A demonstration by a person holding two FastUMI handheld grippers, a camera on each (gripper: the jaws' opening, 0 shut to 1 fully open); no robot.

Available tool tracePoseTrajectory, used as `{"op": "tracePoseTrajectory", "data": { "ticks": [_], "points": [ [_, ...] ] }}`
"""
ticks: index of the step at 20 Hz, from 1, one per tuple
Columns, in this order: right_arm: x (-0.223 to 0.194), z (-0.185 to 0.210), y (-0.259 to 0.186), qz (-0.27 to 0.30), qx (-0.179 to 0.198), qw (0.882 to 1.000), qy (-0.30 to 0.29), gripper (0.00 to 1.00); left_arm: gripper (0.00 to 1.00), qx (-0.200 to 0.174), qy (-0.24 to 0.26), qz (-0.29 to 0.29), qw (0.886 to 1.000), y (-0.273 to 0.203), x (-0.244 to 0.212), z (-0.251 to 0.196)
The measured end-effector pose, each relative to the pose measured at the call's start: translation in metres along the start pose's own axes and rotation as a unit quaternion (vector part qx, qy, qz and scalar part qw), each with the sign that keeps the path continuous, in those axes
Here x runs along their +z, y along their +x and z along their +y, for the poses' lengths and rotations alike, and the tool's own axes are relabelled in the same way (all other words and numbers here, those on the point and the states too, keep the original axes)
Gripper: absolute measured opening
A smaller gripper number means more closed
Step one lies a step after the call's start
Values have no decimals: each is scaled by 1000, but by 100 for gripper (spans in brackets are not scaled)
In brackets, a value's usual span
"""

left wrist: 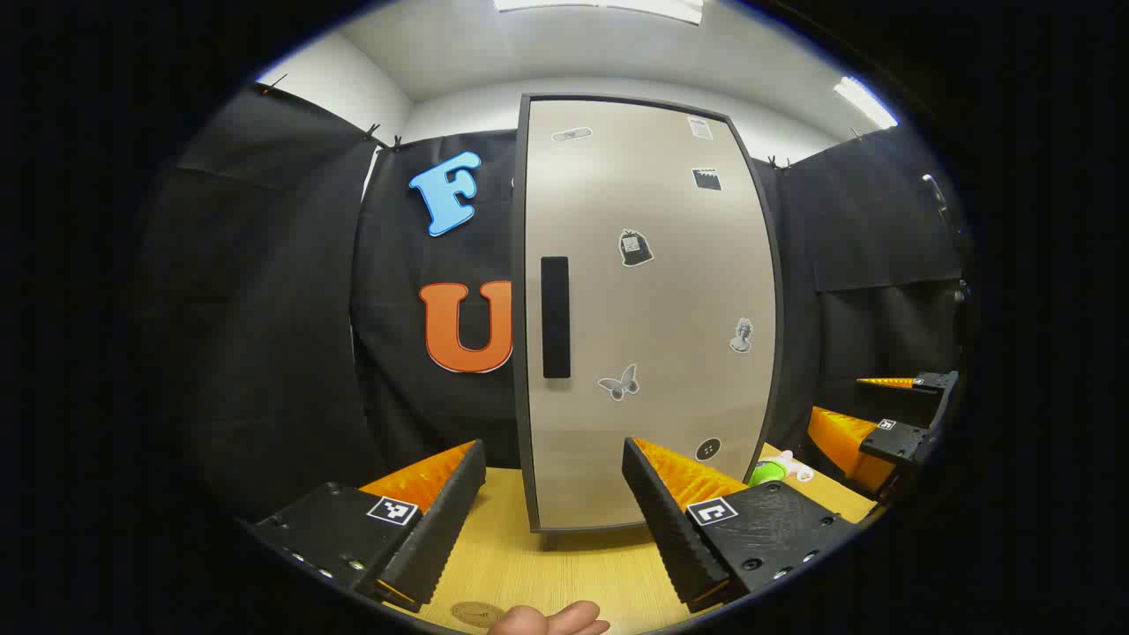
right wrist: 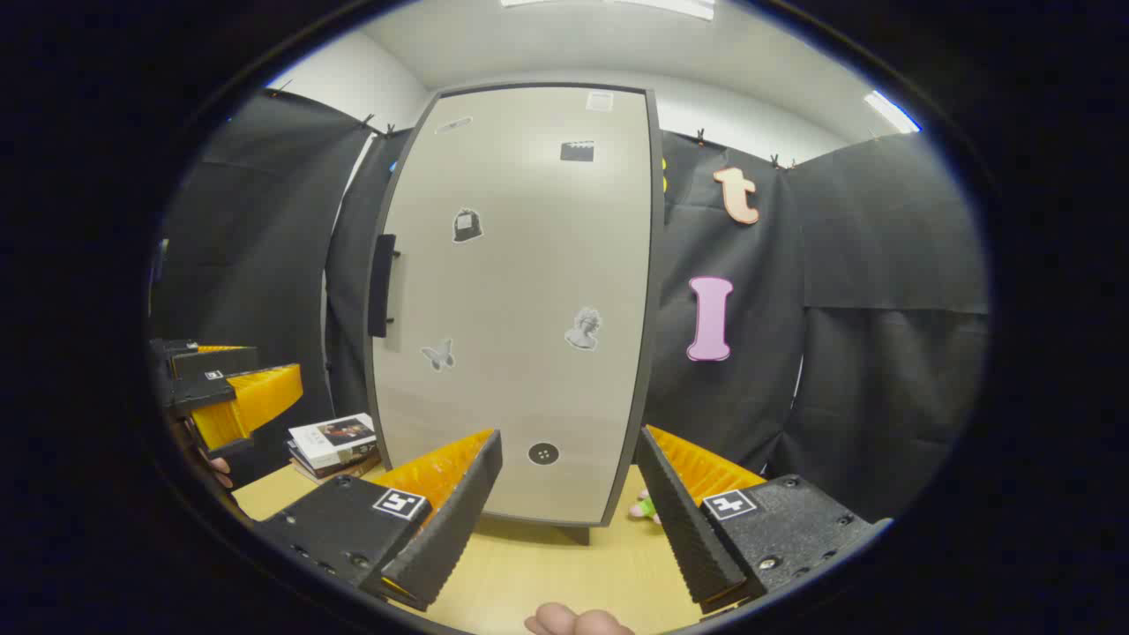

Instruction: Open the cabinet door with the right hand, grasp the bottle in the cabinet with the left hand and place it on the coaster, then close the cabinet door with the right hand.

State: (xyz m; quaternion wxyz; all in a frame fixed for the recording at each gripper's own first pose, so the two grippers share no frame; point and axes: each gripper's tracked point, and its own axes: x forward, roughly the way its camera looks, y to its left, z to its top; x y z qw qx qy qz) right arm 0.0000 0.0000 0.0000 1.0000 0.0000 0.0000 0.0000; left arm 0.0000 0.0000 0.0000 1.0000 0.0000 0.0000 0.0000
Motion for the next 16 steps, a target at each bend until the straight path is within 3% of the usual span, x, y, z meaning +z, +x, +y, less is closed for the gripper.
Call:
{"op": "tracePoseTrajectory", "data": {
  "ticks": [12, 16],
  "points": [
    [2, -7, 4, -1, 2, 1000, 4, 99, 95, 2, -3, -2, 1000, 5, 3, -3],
    [16, 10, 12, -5, 28, 1000, 11, 99, 95, 3, -5, -6, 1000, 3, 6, -2]
  ]
}}
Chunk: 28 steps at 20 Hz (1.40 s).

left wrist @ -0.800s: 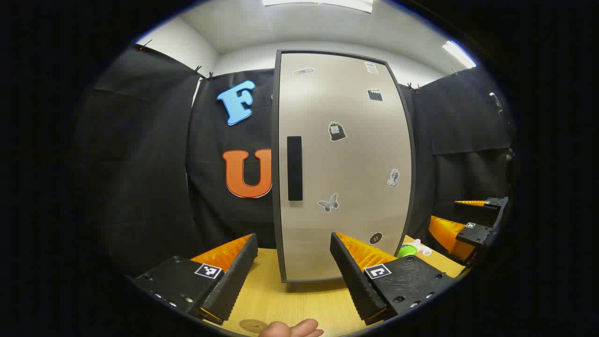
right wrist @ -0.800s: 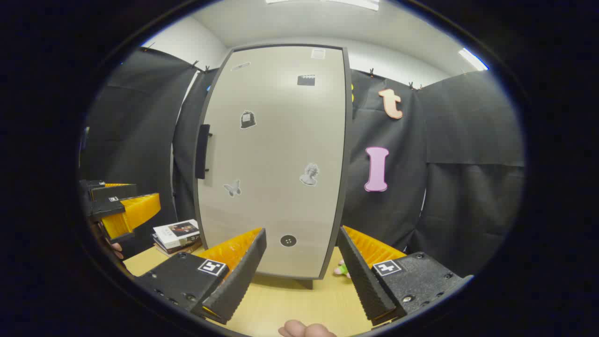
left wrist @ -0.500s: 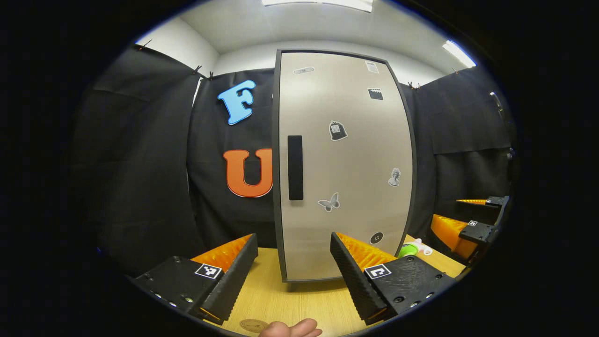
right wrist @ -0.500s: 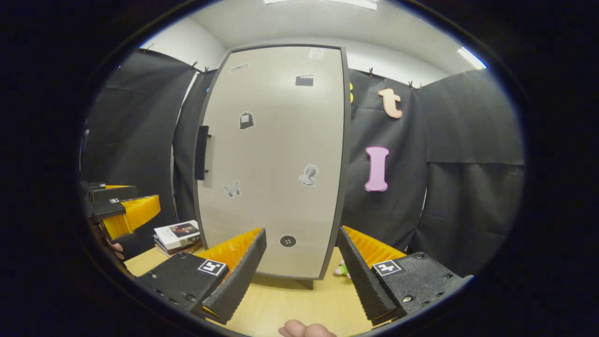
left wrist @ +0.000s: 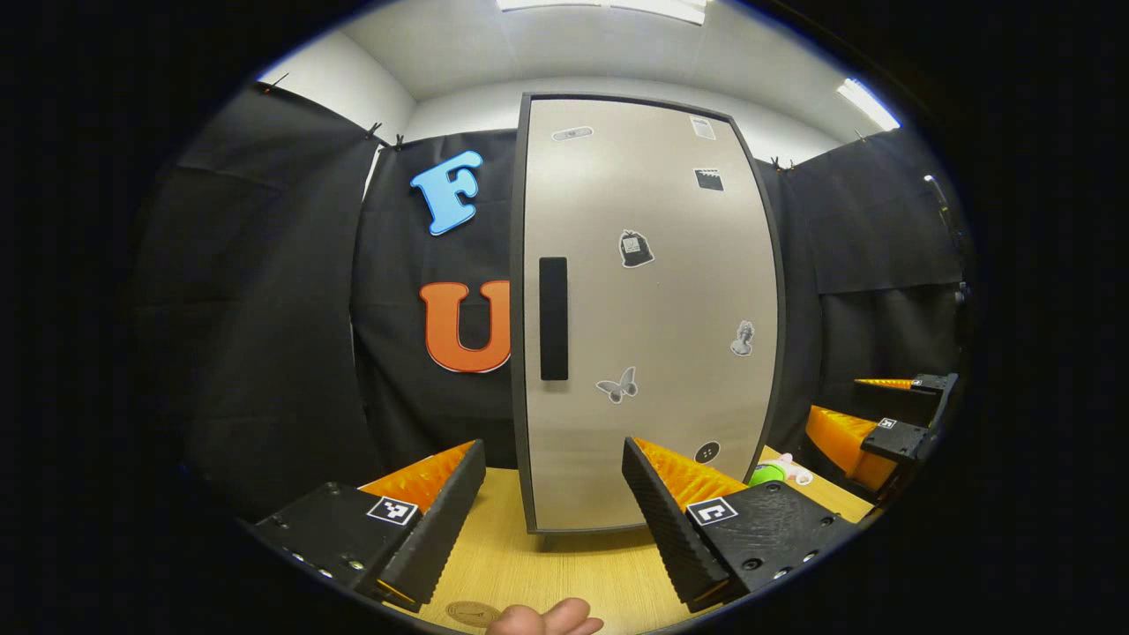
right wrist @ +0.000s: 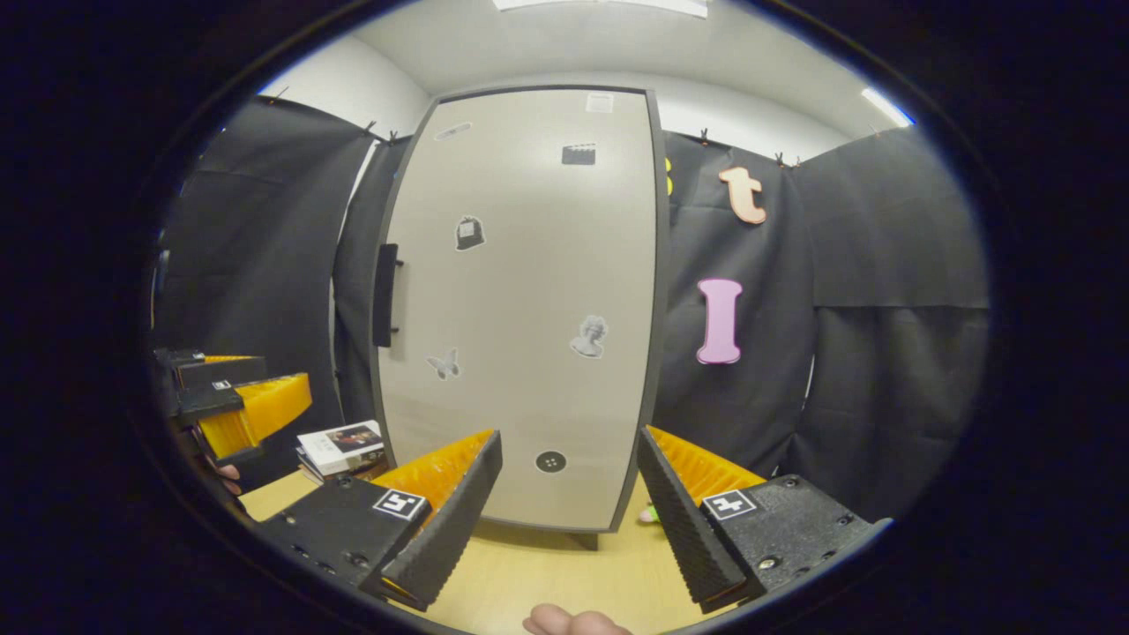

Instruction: Open the cabinet door with the right hand, grasp the bottle in the cabinet with the left hand and place it on the coaster, then close the cabinet door with the right hand.

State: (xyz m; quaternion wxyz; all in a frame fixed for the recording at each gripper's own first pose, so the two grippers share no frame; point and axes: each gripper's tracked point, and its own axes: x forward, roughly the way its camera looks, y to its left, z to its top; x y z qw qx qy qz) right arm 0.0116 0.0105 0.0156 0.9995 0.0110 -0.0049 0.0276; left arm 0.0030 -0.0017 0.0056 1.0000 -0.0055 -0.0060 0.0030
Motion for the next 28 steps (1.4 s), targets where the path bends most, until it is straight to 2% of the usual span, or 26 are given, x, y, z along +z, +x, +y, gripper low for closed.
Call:
{"op": "tracePoseTrajectory", "data": {
  "ticks": [3, 8, 12, 15, 20, 22, 26, 28],
  "points": [
    [31, 29, 14, -18, 34, 999, 16, 100, 95, 5, 4, -6, 1000, -5, 2, 8],
    [67, 101, 43, -52, 103, 993, -24, 99, 95, 33, 1, -16, 999, -26, 3, 41],
    [77, 152, 84, -53, 121, 991, -36, 99, 95, 63, 3, -5, 998, -47, -11, 77],
    [80, 189, 112, -45, 136, 990, -13, 99, 95, 87, 2, 10, 996, -61, -25, 104],
    [80, 226, 151, -37, 129, 991, -21, 99, 95, 112, -9, 22, 993, -72, -36, 135],
    [76, 224, 162, -34, 111, 993, -20, 97, 95, 114, -13, 22, 993, -72, -38, 141],
    [76, 224, 170, -25, 103, 994, 38, 94, 96, 112, -16, 30, 993, -71, -47, 147],
    [73, 224, 172, -20, 93, 995, 16, 88, 96, 108, -19, 33, 993, -68, -50, 148]
  ]
}}
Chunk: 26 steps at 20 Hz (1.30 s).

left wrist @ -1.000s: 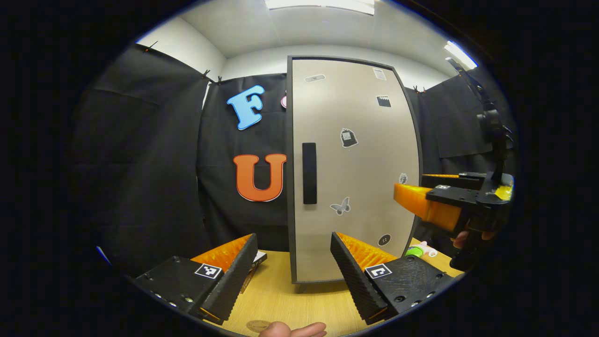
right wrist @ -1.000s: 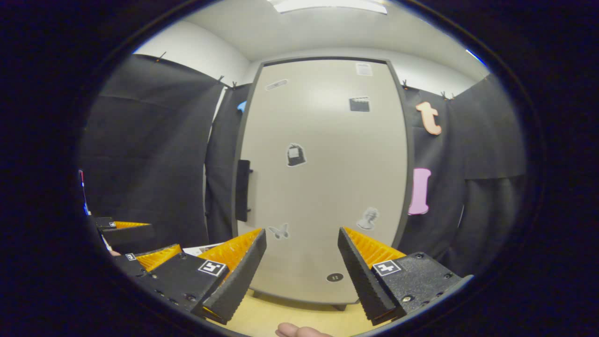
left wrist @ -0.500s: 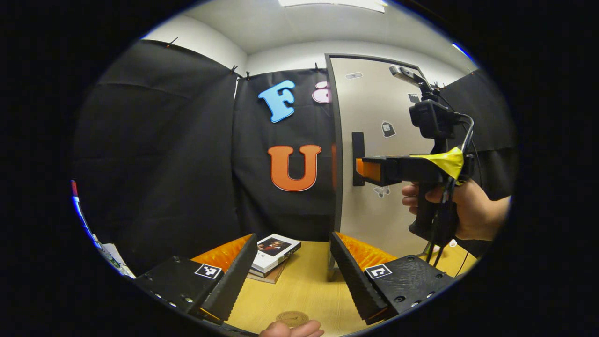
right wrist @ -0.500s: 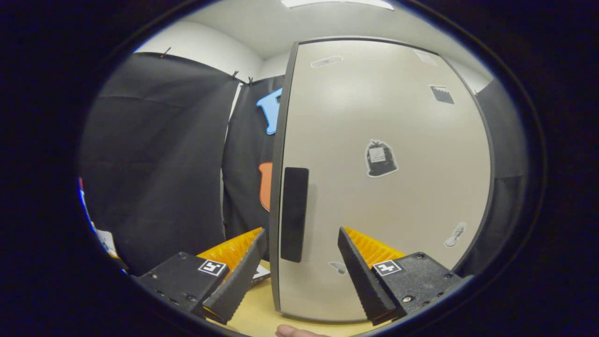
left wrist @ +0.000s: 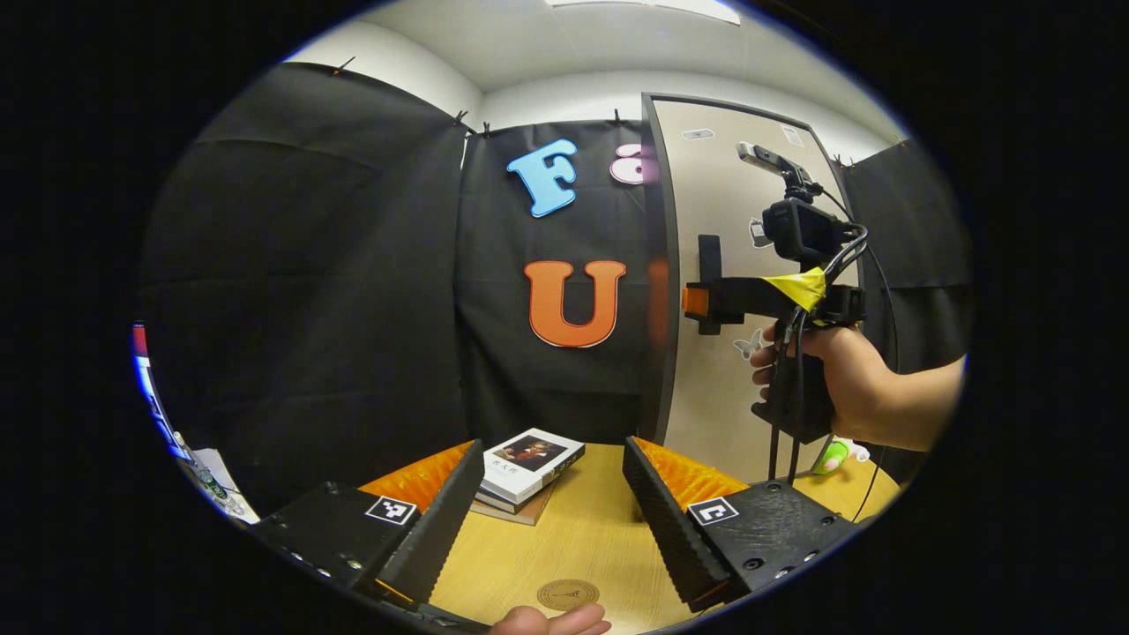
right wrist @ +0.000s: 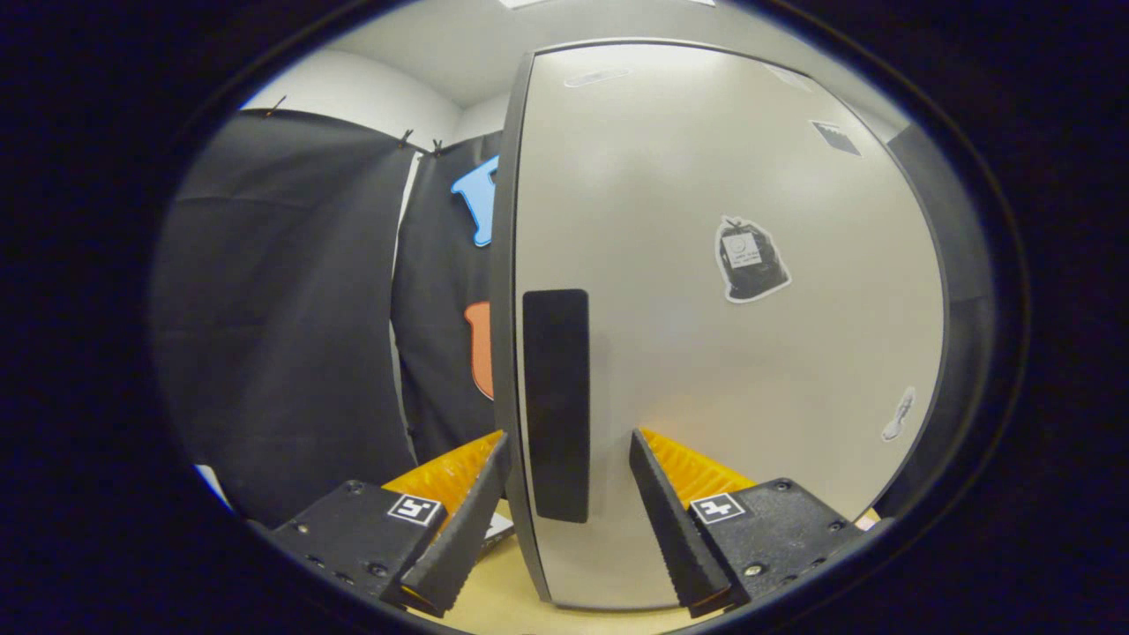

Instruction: Open the cabinet door with the right hand, grasp the bottle in the cabinet with the left hand and place it on the coaster, then close the cabinet door with the right hand.

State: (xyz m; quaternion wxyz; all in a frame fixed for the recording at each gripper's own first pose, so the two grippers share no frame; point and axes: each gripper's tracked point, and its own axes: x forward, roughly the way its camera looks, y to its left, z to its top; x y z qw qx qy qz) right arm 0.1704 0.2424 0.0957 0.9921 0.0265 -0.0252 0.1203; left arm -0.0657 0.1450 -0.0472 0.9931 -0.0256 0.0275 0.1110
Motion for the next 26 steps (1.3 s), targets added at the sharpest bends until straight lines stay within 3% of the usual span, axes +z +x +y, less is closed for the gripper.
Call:
{"op": "tracePoseTrajectory", "data": {
  "ticks": [1, 3, 4, 7, 17, 26],
  "points": [
    [-4, 1, 3, 9, -7, 1000, -14, 86, 96, -2, 0, 1, 1000, 1, 0, 0],
    [-7, 2, 3, 23, -15, 999, -26, 44, 96, -7, 1, 3, 1000, 4, -1, -1],
    [-7, 1, 4, 25, -18, 999, -18, 29, 96, -9, 1, 3, 1000, 5, -1, -2],
    [-6, 2, 1, 21, -18, 999, -23, 14, 96, -11, 6, 5, 1000, 6, -1, -1],
    [-4, 8, -38, 15, 10, 1000, -6, 9, 96, -24, 10, 21, 999, -3, -14, 3],
    [-2, 1, -95, 26, 15, 999, 28, 8, 96, -64, 18, 25, 997, -18, -19, -26]
  ]
}}
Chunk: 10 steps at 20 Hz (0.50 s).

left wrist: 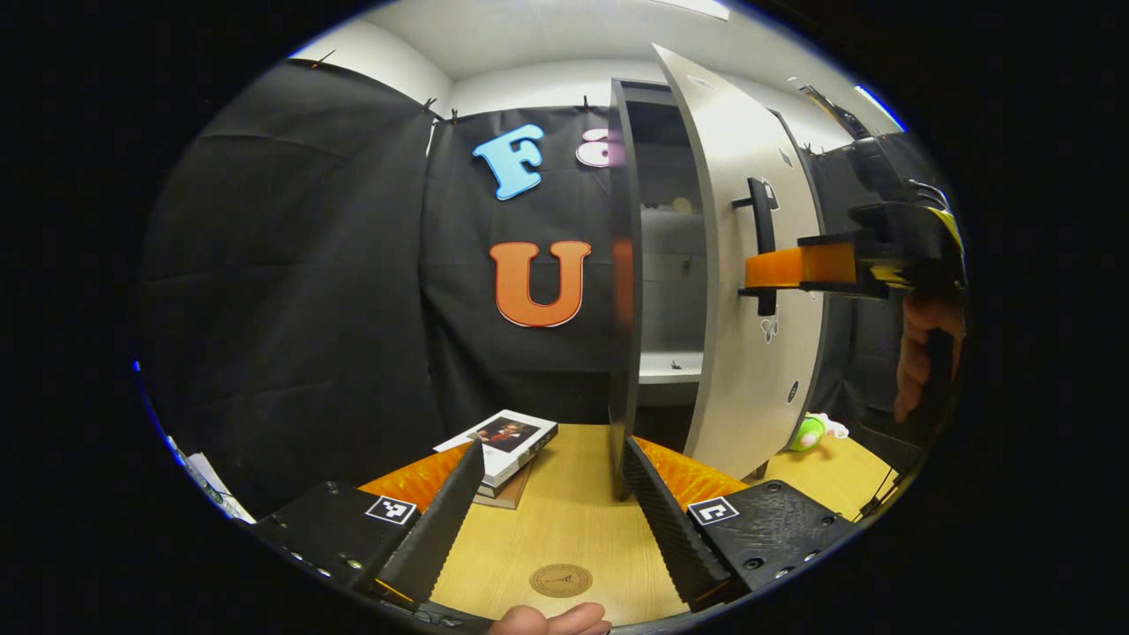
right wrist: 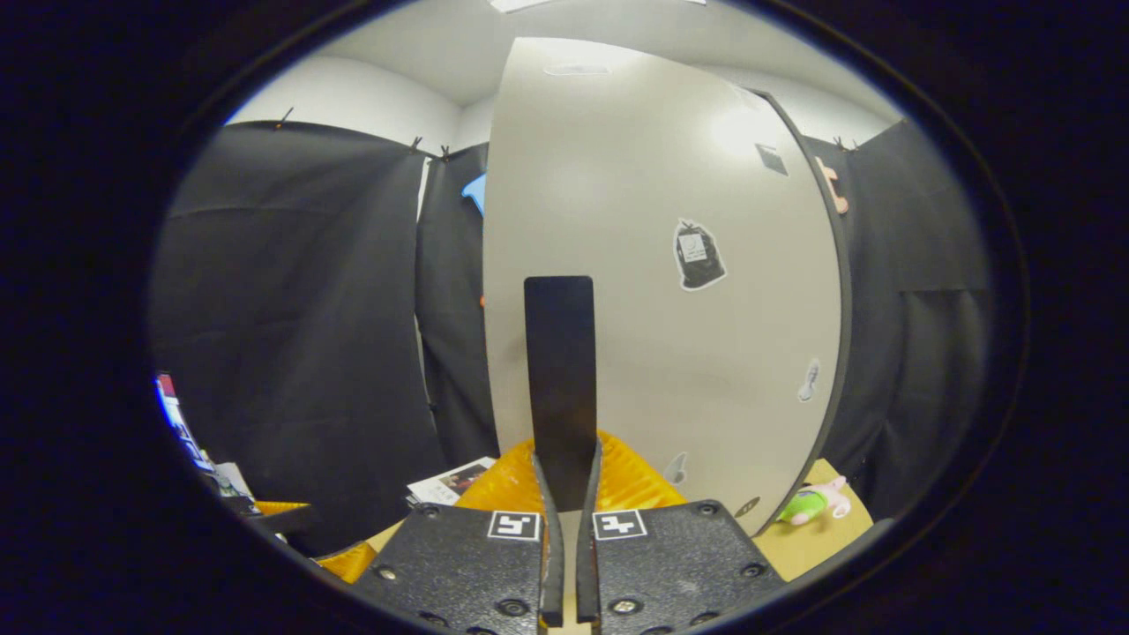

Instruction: Open the cabinet door with the right hand, grasp the bottle in the cabinet with the left hand and place it on the coaster, then close the cabinet door with the right hand.

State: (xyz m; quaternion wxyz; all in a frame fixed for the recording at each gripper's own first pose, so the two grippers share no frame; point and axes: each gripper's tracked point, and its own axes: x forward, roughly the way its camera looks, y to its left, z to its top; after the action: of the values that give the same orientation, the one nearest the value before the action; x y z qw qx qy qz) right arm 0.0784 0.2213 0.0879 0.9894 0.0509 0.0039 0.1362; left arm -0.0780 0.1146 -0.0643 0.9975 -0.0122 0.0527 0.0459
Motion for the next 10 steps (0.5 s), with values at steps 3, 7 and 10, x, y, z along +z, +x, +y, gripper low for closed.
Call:
{"op": "tracePoseTrajectory", "data": {
  "ticks": [3, 7, 10],
  "points": [
    [0, -9, -17, 0, -6, 1000, 1, 8, 96, -13, 2, -3, 1000, -1, 3, -15],
    [-4, -20, -37, 3, -20, 1000, 9, 8, 96, -36, 6, -11, 999, 0, 10, -36],
    [-5, -31, -52, 10, -35, 999, 20, 8, 96, -58, 3, -10, 998, 3, 13, -58]
  ]
}}
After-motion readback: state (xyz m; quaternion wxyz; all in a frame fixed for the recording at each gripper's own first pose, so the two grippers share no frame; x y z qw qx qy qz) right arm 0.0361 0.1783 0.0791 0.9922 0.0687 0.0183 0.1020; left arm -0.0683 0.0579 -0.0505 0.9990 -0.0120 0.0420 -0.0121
